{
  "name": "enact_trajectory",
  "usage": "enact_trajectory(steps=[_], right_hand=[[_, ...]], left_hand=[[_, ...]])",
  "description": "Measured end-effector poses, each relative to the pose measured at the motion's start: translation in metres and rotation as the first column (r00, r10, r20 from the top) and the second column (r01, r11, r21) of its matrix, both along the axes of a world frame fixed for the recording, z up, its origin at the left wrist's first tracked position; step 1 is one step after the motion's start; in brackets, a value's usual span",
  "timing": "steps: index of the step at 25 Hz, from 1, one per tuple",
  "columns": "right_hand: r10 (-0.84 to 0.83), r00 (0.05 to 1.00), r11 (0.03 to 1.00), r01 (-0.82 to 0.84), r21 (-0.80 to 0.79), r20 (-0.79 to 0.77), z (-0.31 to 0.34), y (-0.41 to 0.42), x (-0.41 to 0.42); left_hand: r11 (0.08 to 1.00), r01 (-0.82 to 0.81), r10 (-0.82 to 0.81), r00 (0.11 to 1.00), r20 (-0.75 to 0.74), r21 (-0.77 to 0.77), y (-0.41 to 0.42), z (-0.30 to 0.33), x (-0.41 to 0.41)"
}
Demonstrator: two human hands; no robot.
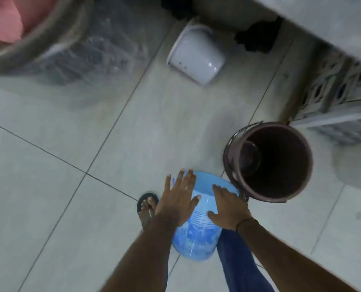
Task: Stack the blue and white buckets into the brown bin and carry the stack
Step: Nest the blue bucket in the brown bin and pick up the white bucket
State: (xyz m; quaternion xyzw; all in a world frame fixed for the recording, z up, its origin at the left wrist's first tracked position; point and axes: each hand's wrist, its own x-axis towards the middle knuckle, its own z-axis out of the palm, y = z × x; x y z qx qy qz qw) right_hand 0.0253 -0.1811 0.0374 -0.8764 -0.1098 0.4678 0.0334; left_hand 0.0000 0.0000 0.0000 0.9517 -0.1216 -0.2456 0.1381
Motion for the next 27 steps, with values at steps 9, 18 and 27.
enact_trajectory(steps=[9,18,27], right_hand=[[0.033,0.999,0.996,-0.032,0.078,-0.022,-0.009,0.027,0.01],[0.531,0.844,0.847,-0.531,-0.019,0.076,0.002,0.036,0.01],[0.638,0.765,0.768,-0.64,-0.002,0.093,-0.006,-0.008,-0.009]], left_hand=[[0.961,0.273,-0.273,0.962,-0.001,0.045,0.036,0.001,-0.008],[0.96,0.221,-0.194,0.968,-0.159,0.174,0.013,0.024,-0.041],[0.973,0.085,-0.02,0.957,-0.29,0.214,-0.022,0.03,-0.045]])
